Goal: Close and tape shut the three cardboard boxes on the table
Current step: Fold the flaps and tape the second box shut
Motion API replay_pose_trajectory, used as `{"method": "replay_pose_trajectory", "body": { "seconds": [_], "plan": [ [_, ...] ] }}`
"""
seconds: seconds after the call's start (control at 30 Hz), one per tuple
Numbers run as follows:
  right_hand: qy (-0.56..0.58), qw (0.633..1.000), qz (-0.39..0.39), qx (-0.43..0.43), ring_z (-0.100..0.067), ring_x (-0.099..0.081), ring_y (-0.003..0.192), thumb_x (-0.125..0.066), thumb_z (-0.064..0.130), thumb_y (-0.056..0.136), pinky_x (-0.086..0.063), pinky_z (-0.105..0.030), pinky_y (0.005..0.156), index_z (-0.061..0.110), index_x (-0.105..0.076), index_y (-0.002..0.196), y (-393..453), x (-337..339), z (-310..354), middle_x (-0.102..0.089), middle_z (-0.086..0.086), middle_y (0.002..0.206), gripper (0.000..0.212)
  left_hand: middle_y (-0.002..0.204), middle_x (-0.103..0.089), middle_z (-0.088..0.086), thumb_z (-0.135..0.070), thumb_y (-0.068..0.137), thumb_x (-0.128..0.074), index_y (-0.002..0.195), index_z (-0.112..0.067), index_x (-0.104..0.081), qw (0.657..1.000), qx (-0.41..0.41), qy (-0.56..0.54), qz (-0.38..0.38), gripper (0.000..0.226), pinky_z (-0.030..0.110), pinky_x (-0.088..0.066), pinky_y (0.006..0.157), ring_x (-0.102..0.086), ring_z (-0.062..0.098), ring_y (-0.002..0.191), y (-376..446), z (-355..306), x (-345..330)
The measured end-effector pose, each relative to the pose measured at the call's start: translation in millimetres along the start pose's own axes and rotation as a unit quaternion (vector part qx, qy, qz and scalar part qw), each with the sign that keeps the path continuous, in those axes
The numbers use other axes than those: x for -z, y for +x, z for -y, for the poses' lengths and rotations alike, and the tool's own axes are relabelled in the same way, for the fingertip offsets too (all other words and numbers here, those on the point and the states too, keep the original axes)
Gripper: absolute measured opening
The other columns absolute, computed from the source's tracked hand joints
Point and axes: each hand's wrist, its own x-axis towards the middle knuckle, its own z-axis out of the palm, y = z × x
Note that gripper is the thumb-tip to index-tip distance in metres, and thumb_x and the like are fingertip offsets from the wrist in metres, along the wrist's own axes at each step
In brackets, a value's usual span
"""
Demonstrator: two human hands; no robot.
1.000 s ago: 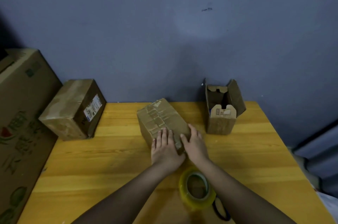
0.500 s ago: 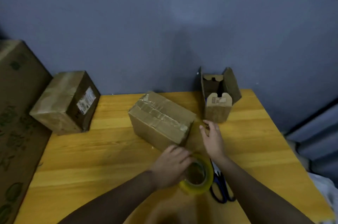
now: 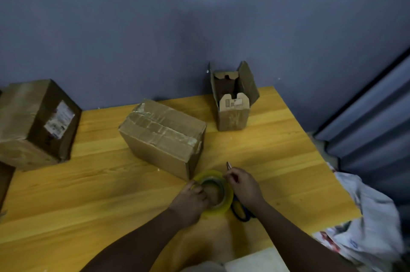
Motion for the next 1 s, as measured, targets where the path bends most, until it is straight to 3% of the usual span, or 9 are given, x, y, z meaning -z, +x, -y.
{"method": "replay_pose_trajectory", "body": {
  "seconds": [0.1,0.2,0.27,0.33,0.43,0.5,0.7,0.87,1.0],
  "plan": [
    [0.016,1.000,-0.014,0.006,-0.007,-0.060,0.090,-0.052,0.021,0.098,-0.046,-0.016,0.070,0.021,-0.066,0.109,-6,3,-8,-0.065,0.006,0.106,0.018,0.122,-0.059,0.001,-0.033,0.083,-0.056,0.124,-0.020,-0.055,0.999,0.000,-0.048,-0.026,0.043,0.044,-0.018,0.113,-0.044,0.024,0.122,1,8,8],
    [0.075,0.995,-0.060,0.029,-0.005,-0.056,0.102,-0.054,0.023,0.098,-0.046,-0.014,0.078,0.023,-0.062,0.115,-13,10,-8,-0.058,0.013,0.110,0.019,0.125,-0.058,-0.007,-0.042,0.083,-0.060,0.129,-0.028,-0.054,0.970,0.055,-0.233,-0.042,0.048,0.035,-0.027,0.106,-0.048,0.013,0.117,1,8,25],
    [0.120,0.989,-0.072,0.051,0.001,-0.050,0.112,-0.055,0.031,0.096,-0.047,-0.019,0.085,0.031,-0.054,0.123,-19,14,-3,-0.049,0.022,0.117,0.027,0.116,-0.062,-0.009,-0.036,0.083,-0.065,0.121,-0.023,-0.060,0.904,0.085,-0.413,-0.071,0.040,0.031,-0.040,0.098,-0.056,0.004,0.106,1,5,39],
    [0.181,0.979,-0.064,0.063,0.008,-0.042,0.120,-0.054,0.044,0.093,-0.042,-0.013,0.090,0.041,-0.044,0.129,-22,21,6,-0.041,0.029,0.127,0.037,0.100,-0.062,-0.009,-0.018,0.086,-0.067,0.109,-0.015,-0.063,0.809,0.088,-0.574,-0.091,0.024,0.021,-0.047,0.084,-0.057,-0.007,0.088,-1,1,52],
    [0.196,0.974,-0.049,0.104,0.007,-0.034,0.130,-0.054,0.062,0.085,-0.035,-0.018,0.101,0.044,-0.038,0.137,-22,35,16,-0.037,0.029,0.138,0.057,0.098,-0.064,-0.007,-0.004,0.088,-0.064,0.106,-0.015,-0.062,0.706,0.112,-0.689,-0.120,0.021,0.015,-0.048,0.076,-0.060,-0.006,0.086,-1,-1,70],
    [0.170,0.973,-0.066,0.143,0.004,-0.033,0.133,-0.054,0.063,0.080,-0.033,-0.024,0.105,0.040,-0.040,0.138,-19,46,24,-0.037,0.026,0.141,0.064,0.098,-0.066,-0.002,-0.002,0.090,-0.061,0.108,-0.010,-0.062,0.665,0.106,-0.725,-0.142,0.020,0.018,-0.049,0.076,-0.062,0.003,0.088,-2,-1,81],
    [0.114,0.958,-0.131,0.227,-0.002,-0.041,0.127,-0.056,0.058,0.082,-0.037,-0.022,0.101,0.041,-0.049,0.131,-8,83,63,-0.044,0.025,0.132,0.053,0.085,-0.059,-0.002,-0.002,0.094,-0.051,0.100,-0.009,-0.054,0.636,0.068,-0.741,-0.204,0.009,0.017,-0.045,0.067,-0.057,0.001,0.075,-9,6,117],
    [0.071,0.929,-0.208,0.298,-0.007,-0.046,0.123,-0.057,0.051,0.087,-0.040,-0.022,0.098,0.029,-0.057,0.131,-3,100,94,-0.050,0.017,0.129,0.049,0.083,-0.052,0.000,0.003,0.094,-0.048,0.103,-0.002,-0.047,0.658,0.046,-0.710,-0.249,0.010,0.012,-0.043,0.064,-0.053,-0.005,0.069,-20,17,150],
    [0.052,0.901,-0.257,0.346,-0.007,-0.049,0.120,-0.055,0.047,0.089,-0.041,-0.021,0.098,0.020,-0.064,0.125,2,105,119,-0.056,0.010,0.125,0.045,0.077,-0.048,0.000,0.006,0.093,-0.048,0.105,0.002,-0.045,0.655,0.042,-0.695,-0.292,0.013,0.012,-0.040,0.061,-0.049,-0.005,0.064,-31,26,169]
  ]
}}
